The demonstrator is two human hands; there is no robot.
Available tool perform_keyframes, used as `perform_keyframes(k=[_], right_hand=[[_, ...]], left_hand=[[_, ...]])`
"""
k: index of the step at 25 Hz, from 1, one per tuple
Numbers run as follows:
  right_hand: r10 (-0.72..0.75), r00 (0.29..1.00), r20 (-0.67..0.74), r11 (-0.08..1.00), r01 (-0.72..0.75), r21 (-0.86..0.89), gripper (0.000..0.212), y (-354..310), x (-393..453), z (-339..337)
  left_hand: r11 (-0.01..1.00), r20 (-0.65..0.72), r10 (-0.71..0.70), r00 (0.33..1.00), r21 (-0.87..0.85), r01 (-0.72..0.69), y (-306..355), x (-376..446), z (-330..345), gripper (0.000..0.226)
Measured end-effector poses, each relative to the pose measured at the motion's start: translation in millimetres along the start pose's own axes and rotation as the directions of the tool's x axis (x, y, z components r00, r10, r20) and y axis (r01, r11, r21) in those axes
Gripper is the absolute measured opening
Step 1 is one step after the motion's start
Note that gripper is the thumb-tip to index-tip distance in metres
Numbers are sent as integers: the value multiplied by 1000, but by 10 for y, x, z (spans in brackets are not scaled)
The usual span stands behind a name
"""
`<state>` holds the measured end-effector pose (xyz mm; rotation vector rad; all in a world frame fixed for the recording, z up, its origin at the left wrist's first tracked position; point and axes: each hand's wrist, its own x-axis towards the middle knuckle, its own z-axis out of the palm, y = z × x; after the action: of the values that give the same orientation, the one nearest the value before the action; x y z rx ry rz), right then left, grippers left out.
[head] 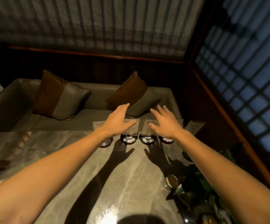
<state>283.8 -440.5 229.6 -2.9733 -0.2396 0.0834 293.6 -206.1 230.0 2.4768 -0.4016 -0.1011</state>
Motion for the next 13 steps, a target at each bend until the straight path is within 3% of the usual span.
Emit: perform_keyframes(k=[5, 13], right_hand=[[118, 992, -34, 993, -117, 15, 81, 1039, -125, -206], [152, 981, 119, 988, -154, 4, 77, 2460, 235, 73]], left_hand=[[995, 66, 82, 994, 58, -85, 627, 262, 429, 88], [996, 151, 49, 987, 71, -60, 1142, 1238, 1426, 82]])
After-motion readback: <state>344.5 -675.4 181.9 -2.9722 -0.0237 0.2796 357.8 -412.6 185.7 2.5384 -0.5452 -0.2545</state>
